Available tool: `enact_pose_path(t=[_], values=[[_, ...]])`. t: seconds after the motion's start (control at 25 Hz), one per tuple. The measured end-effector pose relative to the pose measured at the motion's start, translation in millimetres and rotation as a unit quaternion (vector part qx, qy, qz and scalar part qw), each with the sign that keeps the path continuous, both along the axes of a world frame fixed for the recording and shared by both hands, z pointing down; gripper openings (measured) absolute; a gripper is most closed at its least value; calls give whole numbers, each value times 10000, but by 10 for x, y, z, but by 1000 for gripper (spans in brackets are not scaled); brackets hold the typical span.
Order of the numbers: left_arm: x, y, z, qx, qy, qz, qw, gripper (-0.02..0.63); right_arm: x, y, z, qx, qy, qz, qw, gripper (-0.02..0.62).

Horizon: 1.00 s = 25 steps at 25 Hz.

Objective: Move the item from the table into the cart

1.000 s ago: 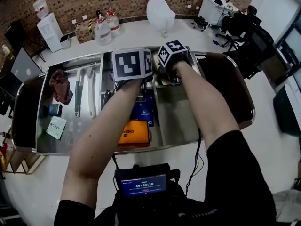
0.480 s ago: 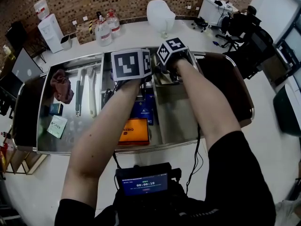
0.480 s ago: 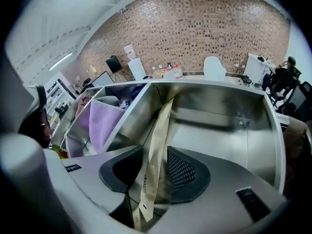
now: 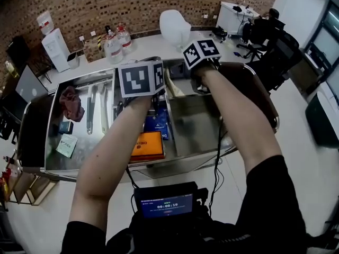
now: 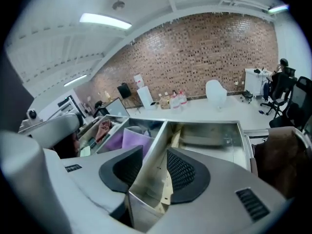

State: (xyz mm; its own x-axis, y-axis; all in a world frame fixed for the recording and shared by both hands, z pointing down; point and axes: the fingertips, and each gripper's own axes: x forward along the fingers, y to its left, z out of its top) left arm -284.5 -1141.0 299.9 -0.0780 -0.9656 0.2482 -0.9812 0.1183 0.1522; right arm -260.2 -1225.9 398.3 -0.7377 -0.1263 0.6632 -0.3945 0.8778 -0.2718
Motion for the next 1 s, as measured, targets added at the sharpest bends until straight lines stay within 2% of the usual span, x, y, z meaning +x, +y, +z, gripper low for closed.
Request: enact_pose_path(t=[0.2, 0.44, 0.48, 0.52, 0.56, 0.76, 0.88, 1.0], values=[[304, 369, -282, 321, -295, 80, 9990, 2, 333, 461, -554, 454, -813, -227, 9954, 160], [662, 863, -519, 750, -594, 293, 9950, 2, 831, 971, -1058, 945, -1579, -286, 9825, 160], [725, 968, -554, 835, -626, 338, 9940, 2, 929, 1071, -1140, 1010, -1763, -301, 9787, 141], [791, 1074, -587, 918, -644, 390, 9929, 2, 1032, 1167, -1216, 1091, -1935, -308, 9745, 67], [860, 1178, -613, 997, -637, 451, 9919, 2, 1135, 1259, -1281, 1185, -2078, -324, 9704, 52], [1113, 1648, -585, 1345, -477, 628, 9878, 2, 1590, 1676, -1434, 1711, -2613, -411, 9491, 51], [1191, 1916, -534, 1604, -620, 639, 9830, 3, 1820, 1950, -1430, 2127, -2883, -460, 9325, 51], [1231, 2169, -476, 1685, -894, 550, 9801, 3, 2036, 2129, -1449, 2526, -3012, -369, 9188, 49]])
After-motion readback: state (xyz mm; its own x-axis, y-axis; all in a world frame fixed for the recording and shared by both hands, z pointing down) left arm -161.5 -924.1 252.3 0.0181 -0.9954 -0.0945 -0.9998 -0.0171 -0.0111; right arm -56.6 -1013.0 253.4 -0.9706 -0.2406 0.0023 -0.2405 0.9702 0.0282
